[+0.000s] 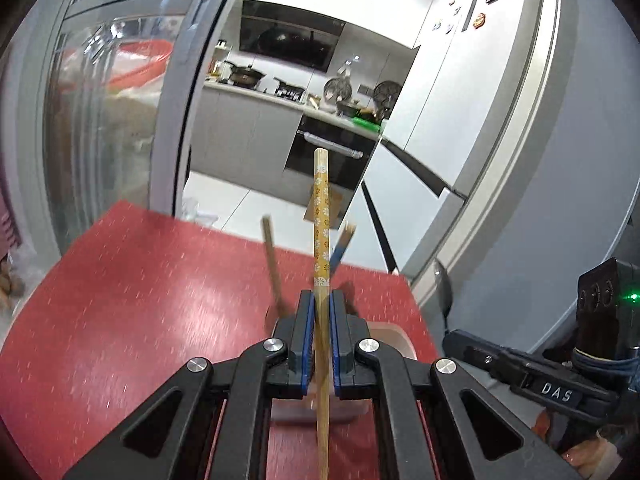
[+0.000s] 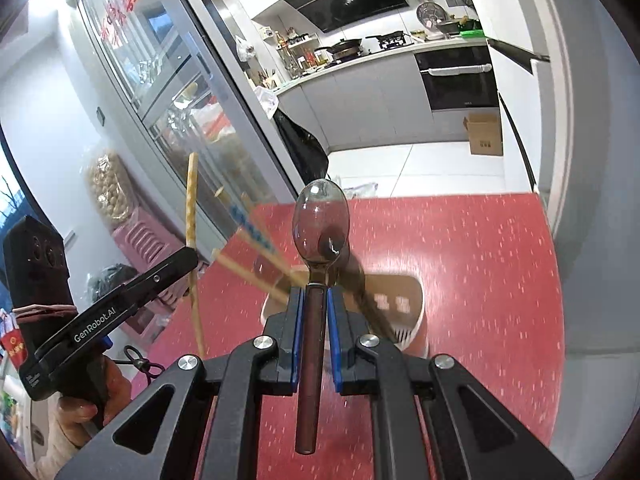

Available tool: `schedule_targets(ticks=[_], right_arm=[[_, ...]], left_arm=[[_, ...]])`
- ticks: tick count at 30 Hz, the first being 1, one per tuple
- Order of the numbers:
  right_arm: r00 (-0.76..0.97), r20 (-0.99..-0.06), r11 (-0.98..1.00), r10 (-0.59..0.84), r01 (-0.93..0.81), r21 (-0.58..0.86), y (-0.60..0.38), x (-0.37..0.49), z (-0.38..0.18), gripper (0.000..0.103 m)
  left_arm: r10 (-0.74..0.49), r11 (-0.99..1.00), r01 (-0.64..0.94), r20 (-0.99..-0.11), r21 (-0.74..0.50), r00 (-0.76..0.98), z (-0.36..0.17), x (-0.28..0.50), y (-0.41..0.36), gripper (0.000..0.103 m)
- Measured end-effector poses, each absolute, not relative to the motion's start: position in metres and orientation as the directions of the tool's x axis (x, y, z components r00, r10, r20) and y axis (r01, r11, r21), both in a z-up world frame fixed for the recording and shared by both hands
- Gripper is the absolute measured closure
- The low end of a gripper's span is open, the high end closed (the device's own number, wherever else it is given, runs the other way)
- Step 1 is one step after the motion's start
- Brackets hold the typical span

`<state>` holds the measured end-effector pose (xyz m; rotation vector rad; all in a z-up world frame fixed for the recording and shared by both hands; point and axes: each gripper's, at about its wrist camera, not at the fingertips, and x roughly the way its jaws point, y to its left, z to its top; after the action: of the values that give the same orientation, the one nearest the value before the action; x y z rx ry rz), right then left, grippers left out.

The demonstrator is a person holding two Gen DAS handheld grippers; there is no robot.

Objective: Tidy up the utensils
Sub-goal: 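Carry the spoon and chopstick to the beige holder and lower them inside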

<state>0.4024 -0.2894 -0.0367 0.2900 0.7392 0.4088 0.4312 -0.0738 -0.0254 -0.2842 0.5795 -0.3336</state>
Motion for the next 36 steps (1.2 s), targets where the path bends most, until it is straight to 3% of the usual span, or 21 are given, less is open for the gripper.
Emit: schedule_targets(ticks=[13,27,36], right_arm=[[0.718,-0.565,0.912,0.407,-0.28,0.301,-0.278,0.46,-0.047,0.091],[0.85,-0.453,0.951,0.269,-0.309,-0.015,-0.247,0.448,-0.075,0.091],[0.868,-0.426,0.929,0.254,-0.341,-0.141,-0.235,0.43,-0.102,0.091]], left_arm=[[-0.368,0.902,0.208,-0.422,-0.378,0.829,-0.033,0.492,-0.082,0.069],[-0.282,0.922,0.184,-0.267,-0.34,0.922,-0.054,0.493,-0.094,0.069],[-0.272,0.937,0.202,-0.23,-0.285,0.935,-0.067,0.472,-0.097,0.069]])
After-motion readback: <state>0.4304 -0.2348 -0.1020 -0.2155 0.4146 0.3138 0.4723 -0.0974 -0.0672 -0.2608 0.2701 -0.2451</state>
